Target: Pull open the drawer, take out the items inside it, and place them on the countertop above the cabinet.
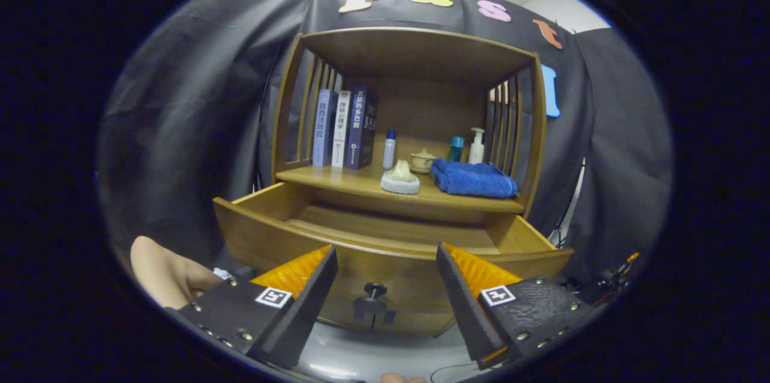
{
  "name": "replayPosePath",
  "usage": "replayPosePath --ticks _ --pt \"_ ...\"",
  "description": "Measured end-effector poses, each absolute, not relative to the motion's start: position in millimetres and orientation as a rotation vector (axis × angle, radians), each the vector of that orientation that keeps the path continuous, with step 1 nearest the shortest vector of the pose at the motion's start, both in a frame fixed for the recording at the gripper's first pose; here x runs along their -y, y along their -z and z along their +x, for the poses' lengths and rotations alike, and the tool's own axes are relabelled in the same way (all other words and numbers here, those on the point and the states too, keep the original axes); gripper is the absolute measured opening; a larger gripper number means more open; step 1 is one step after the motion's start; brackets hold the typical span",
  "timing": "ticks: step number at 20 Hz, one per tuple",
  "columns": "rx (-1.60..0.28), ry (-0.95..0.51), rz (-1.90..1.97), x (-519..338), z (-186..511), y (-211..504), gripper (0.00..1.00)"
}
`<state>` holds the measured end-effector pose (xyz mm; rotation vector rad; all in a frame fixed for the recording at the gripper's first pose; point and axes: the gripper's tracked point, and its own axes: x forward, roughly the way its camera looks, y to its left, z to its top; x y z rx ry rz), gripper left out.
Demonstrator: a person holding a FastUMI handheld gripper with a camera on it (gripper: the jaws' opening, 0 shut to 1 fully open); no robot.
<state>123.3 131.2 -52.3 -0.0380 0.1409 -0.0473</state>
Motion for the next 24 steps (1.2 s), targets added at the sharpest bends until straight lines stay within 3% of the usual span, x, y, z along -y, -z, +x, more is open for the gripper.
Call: replayPosePath --ticks 10,24 --pt "-0.182 0.167 0.026 -124.8 155.8 83.8 0.98" --pt "-0.121 0.155 0.053 -123.5 175.3 71.8 1.0"
